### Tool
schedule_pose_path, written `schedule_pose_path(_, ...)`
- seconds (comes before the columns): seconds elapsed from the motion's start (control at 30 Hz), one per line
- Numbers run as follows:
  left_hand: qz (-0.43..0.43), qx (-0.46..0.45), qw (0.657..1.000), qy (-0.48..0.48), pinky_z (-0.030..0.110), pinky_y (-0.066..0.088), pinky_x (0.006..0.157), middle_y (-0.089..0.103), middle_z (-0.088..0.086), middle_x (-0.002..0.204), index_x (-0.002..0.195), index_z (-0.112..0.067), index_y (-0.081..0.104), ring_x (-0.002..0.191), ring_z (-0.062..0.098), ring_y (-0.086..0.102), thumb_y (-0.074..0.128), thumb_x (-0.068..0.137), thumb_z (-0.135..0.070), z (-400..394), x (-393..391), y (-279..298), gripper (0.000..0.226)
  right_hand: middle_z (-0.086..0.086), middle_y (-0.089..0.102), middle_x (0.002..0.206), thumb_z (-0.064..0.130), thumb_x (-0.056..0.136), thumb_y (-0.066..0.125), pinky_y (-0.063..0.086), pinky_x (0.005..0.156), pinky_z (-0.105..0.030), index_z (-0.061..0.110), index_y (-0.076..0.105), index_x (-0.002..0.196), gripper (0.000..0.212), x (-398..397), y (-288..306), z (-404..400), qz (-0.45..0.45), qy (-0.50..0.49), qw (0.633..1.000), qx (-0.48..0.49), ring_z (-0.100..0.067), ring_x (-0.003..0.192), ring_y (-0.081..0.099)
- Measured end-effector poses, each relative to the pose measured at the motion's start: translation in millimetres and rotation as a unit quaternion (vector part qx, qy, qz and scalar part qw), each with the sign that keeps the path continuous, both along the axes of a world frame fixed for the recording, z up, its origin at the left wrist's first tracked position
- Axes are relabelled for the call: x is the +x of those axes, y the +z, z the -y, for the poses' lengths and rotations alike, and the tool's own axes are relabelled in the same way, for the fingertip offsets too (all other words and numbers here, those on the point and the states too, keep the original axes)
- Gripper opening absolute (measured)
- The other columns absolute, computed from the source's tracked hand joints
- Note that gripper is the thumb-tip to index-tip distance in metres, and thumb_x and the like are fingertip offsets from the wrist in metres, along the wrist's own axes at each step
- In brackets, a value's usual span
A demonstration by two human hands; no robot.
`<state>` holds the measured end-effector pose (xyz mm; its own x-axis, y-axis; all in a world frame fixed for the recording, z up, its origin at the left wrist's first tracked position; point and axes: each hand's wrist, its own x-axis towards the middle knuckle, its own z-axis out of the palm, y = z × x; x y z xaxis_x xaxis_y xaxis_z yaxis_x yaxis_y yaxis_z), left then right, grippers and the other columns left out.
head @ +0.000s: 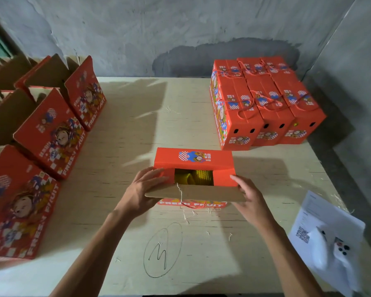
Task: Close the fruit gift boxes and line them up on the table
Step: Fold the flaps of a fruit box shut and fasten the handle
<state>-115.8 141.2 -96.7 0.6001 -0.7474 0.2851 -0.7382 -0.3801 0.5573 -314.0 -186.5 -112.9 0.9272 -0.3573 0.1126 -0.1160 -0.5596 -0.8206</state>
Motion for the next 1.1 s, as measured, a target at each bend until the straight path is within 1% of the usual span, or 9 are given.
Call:
schedule_pose_path(0.23,-0.277,-0.141,0.929,0.203,0.050,0.060,0.076,0.079,-0.005,0.084,0.088,-0.025,0.078,0.078,0.011,0.074,0.063,0.086,-0.074,26,-10,19,0.051,0.016,0.076,0.094,0.071,0.090,0.060,0.050,0.070,-0.010,0.036,0.072,0.097,0.038,14,21,-17,0.021,-0.145,0.981,0.126,0.001,0.083,0.071)
schedule_pose_path(0.33,-0.290,-0.180,0.896,0.283,0.050,0.060,0.084,0.077,-0.005,0.092,0.114,-0.026,0.070,0.085,0.011,0.074,0.063,0.090,-0.066,43,-14,21,0.047,0.010,0.075,0.105,0.067,0.093,0.057,0.056,0.076,-0.022,0.034,0.067,0.114,0.040,29,27,-28,0.006,-0.215,0.965,0.152,-0.001,0.090,0.070)
schedule_pose_path(0.43,-0.234,-0.155,0.922,0.266,0.041,0.056,0.092,0.063,-0.004,0.122,0.152,-0.030,0.039,0.108,0.015,0.065,0.065,0.097,-0.047,51,-11,20,0.063,0.005,0.058,0.141,0.054,0.100,0.054,0.056,0.085,-0.026,0.034,0.037,0.153,0.059,37,31,-32,0.008,-0.210,0.972,0.108,-0.009,0.114,0.065)
schedule_pose_path(0.53,-0.149,-0.103,0.963,0.199,0.050,0.048,0.105,0.051,0.004,0.141,0.152,-0.020,0.042,0.127,0.024,0.052,0.057,0.104,-0.033,51,0,17,0.052,0.001,0.044,0.155,0.045,0.107,0.045,0.050,0.088,-0.032,0.036,0.032,0.158,0.054,43,32,-27,-0.018,-0.182,0.983,-0.026,-0.016,0.130,0.055)
schedule_pose_path(0.67,-0.165,-0.049,0.970,0.169,0.051,0.054,0.092,0.059,-0.001,0.119,0.135,-0.020,0.051,0.108,0.025,0.059,0.060,0.098,-0.044,56,8,25,0.045,0.000,0.053,0.148,0.047,0.108,0.038,0.051,0.083,-0.031,0.032,0.034,0.156,0.051,53,33,-26,-0.094,-0.176,0.977,-0.074,-0.022,0.121,0.063)
schedule_pose_path(0.77,-0.232,-0.120,0.943,0.207,0.039,0.056,0.078,0.070,-0.010,0.097,0.107,-0.033,0.065,0.088,0.012,0.066,0.057,0.103,-0.045,61,9,35,0.014,-0.001,0.071,0.122,0.059,0.106,0.029,0.054,0.086,-0.036,0.028,0.057,0.131,0.049,61,41,-24,-0.114,-0.222,0.968,0.017,-0.023,0.105,0.069)
schedule_pose_path(0.87,-0.334,-0.198,0.888,0.246,0.020,0.048,0.064,0.072,-0.013,0.077,0.093,-0.027,0.080,0.066,0.000,0.060,0.045,0.108,-0.045,58,18,54,0.042,-0.006,0.074,0.081,0.072,0.101,0.016,0.055,0.067,-0.033,0.010,0.066,0.085,0.081,62,48,-15,-0.156,-0.264,0.934,0.186,-0.018,0.069,0.071)
schedule_pose_path(0.97,-0.398,-0.137,0.890,0.176,0.020,0.047,0.064,0.076,-0.004,0.088,0.102,-0.020,0.083,0.076,0.009,0.063,0.055,0.099,-0.037,48,21,63,0.032,-0.004,0.079,0.096,0.065,0.104,0.028,0.054,0.085,-0.035,0.015,0.074,0.104,0.068,50,44,-3,-0.140,-0.216,0.918,0.302,-0.019,0.092,0.074)
schedule_pose_path(1.1,-0.498,-0.064,0.864,0.034,0.046,0.051,0.101,0.059,0.007,0.141,0.118,0.005,0.072,0.123,0.032,0.061,0.068,0.089,-0.008,31,24,62,0.032,0.004,0.075,0.118,0.060,0.079,0.078,0.049,0.104,-0.040,0.021,0.072,0.120,0.057,34,38,12,-0.114,-0.095,0.938,0.312,-0.019,0.118,0.067)
